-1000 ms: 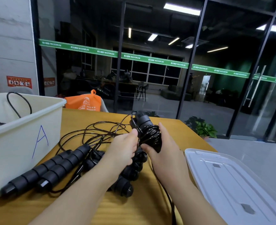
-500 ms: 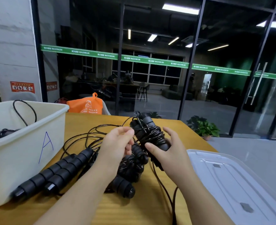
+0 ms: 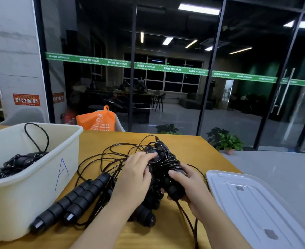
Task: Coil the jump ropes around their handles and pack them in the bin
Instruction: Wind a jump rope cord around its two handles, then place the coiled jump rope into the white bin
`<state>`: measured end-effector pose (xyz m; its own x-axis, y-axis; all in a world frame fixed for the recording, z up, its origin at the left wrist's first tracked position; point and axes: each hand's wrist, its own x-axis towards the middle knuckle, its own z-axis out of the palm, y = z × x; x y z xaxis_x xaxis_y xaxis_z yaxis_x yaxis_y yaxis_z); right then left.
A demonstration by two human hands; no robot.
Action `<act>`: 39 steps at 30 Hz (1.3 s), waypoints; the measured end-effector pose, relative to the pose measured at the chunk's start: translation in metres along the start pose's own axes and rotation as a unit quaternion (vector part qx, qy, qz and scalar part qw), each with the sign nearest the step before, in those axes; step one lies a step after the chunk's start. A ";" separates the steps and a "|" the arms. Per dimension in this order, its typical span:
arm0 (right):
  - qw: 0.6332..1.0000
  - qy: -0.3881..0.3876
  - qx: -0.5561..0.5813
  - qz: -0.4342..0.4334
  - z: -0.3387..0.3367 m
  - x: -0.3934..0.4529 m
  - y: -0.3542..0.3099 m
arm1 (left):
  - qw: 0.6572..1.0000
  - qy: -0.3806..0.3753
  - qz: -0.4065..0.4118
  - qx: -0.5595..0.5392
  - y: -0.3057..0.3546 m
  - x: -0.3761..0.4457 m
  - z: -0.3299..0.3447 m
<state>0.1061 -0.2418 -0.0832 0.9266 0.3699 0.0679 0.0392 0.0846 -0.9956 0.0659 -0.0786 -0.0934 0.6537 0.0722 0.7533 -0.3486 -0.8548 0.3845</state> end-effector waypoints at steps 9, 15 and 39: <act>1.000 -0.010 -0.012 -0.006 0.004 -0.006 -0.006 | 0.990 0.080 0.070 0.095 -0.003 0.017 -0.027; 0.970 0.059 -0.201 -0.123 0.022 0.003 -0.011 | 0.986 0.007 0.137 0.091 0.017 0.038 -0.048; 0.935 -0.152 -0.279 -0.156 0.180 0.071 -0.103 | 0.948 -0.245 -0.109 0.169 -0.118 0.087 -0.221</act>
<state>0.1005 -0.0581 0.0361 0.6925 0.6603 0.2906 0.5571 -0.2335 -0.7969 0.0157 0.1422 0.0445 0.9481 0.0895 0.3050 0.0121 -0.9690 0.2468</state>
